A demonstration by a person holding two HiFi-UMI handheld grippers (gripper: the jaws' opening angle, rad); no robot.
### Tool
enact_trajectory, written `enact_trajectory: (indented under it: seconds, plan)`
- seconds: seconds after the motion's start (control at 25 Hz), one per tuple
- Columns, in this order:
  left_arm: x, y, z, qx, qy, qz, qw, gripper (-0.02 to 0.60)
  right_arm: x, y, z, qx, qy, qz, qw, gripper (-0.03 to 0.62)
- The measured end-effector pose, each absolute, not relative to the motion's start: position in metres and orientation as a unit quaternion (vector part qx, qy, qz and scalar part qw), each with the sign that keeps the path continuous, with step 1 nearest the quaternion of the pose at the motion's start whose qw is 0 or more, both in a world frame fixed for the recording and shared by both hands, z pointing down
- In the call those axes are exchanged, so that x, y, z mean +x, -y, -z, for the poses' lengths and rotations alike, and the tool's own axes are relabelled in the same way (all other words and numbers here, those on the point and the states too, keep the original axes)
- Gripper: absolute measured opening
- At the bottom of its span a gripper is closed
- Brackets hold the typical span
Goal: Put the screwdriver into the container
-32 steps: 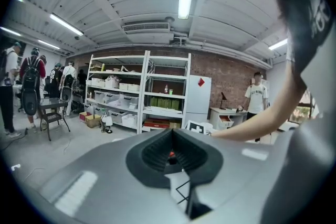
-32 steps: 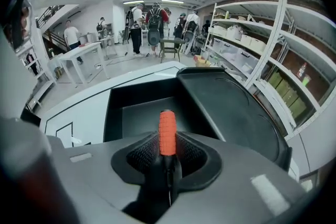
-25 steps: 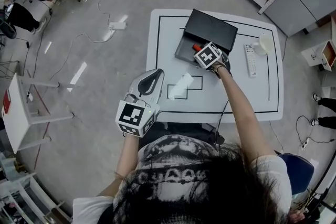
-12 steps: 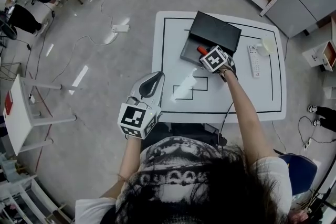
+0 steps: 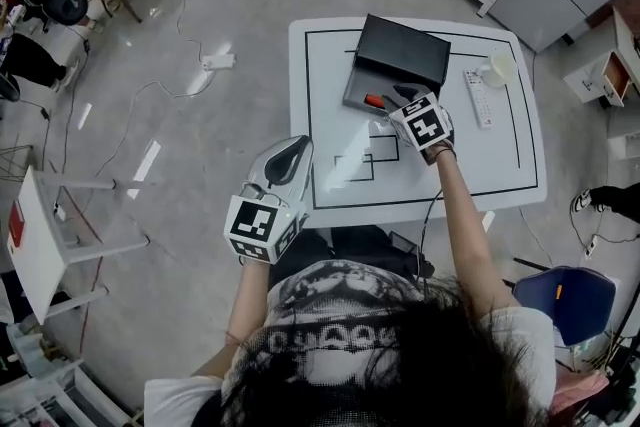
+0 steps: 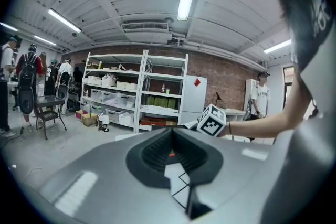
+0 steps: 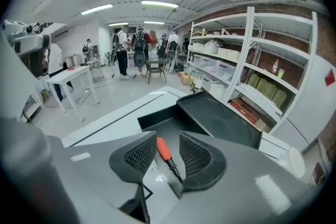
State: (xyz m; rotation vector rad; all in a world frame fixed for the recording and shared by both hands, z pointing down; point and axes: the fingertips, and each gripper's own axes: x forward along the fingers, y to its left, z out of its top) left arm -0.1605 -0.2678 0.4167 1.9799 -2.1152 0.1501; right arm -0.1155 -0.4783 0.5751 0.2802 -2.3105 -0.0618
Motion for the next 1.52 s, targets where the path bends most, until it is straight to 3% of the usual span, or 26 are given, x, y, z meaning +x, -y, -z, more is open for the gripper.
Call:
enact_trajectory:
  seconds: [0.76, 1.52]
  plan:
    - [-0.139, 0.215, -0.407, 0.767, 0.63, -0.055, 0.104, 0.0, -0.049, 0.311, -0.47, 0.243, 0.942, -0.085, 0.215, 0.104]
    - [-0.12, 0.144, -0.416, 0.818, 0.562, -0.052, 0.113, 0.0, -0.045, 0.194, -0.454, 0.284, 0.936, -0.091, 0.185, 0.06]
